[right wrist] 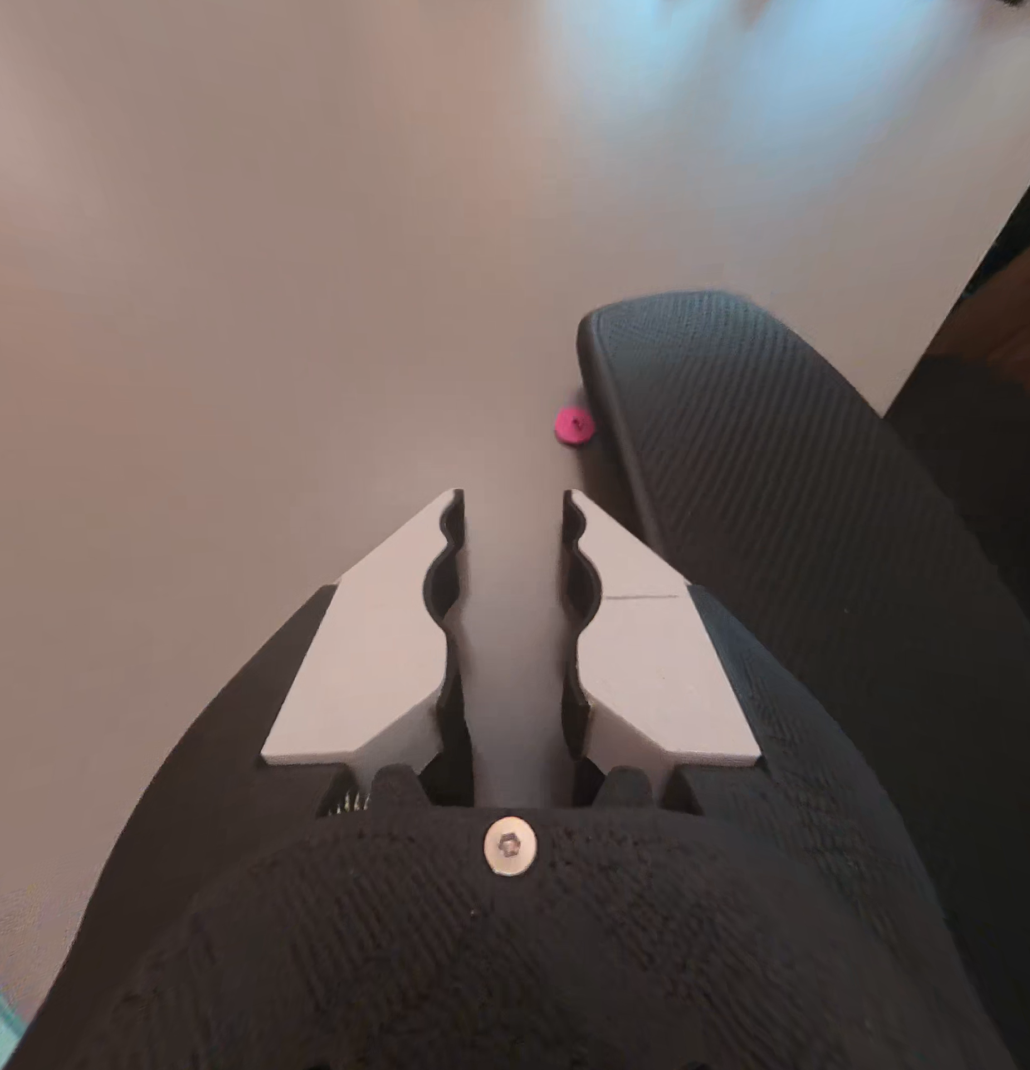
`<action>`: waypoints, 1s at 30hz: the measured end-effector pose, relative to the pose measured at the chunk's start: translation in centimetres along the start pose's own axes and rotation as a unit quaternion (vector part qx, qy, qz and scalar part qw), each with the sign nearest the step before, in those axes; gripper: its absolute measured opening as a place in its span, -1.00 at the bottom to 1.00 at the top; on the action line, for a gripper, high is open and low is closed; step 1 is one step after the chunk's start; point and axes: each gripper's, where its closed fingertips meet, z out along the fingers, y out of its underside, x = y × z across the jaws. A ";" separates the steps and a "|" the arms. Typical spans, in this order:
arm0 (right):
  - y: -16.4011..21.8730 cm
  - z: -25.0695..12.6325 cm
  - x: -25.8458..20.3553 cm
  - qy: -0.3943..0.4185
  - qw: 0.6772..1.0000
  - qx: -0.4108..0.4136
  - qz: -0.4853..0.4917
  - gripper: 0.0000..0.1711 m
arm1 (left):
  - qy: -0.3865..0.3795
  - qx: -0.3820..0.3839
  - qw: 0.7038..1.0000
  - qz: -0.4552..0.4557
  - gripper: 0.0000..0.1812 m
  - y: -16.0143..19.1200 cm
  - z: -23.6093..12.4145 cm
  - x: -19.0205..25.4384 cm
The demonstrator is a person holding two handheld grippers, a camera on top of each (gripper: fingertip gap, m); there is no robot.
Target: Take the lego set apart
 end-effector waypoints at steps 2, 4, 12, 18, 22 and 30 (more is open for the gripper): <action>-1.0 0.8 0.0 -0.009 1.000 0.012 0.007 -0.65 | 0.001 -0.006 1.000 0.001 -1.00 0.1 1.2 0.5; -1.6 1.2 0.2 -0.005 1.000 0.019 -0.010 -0.71 | 0.006 -0.017 1.000 0.009 -1.00 0.2 2.3 1.1; -2.5 1.4 0.3 0.004 0.999 0.041 -0.036 -0.74 | 0.019 -0.072 0.991 0.107 -1.00 1.7 4.2 3.2; -7.3 -5.2 -1.5 -0.021 0.969 0.181 -0.167 -0.36 | 0.018 -0.074 0.988 0.131 -1.00 1.6 4.3 3.4; -2.2 -3.5 5.2 0.012 0.977 -0.032 -0.211 0.41 | 0.018 -0.065 0.989 0.135 -1.00 1.2 4.2 3.7; 4.1 -4.3 8.1 -0.110 0.954 -0.234 -0.148 0.37 | 0.026 -0.046 0.991 0.123 -1.00 1.1 4.9 5.2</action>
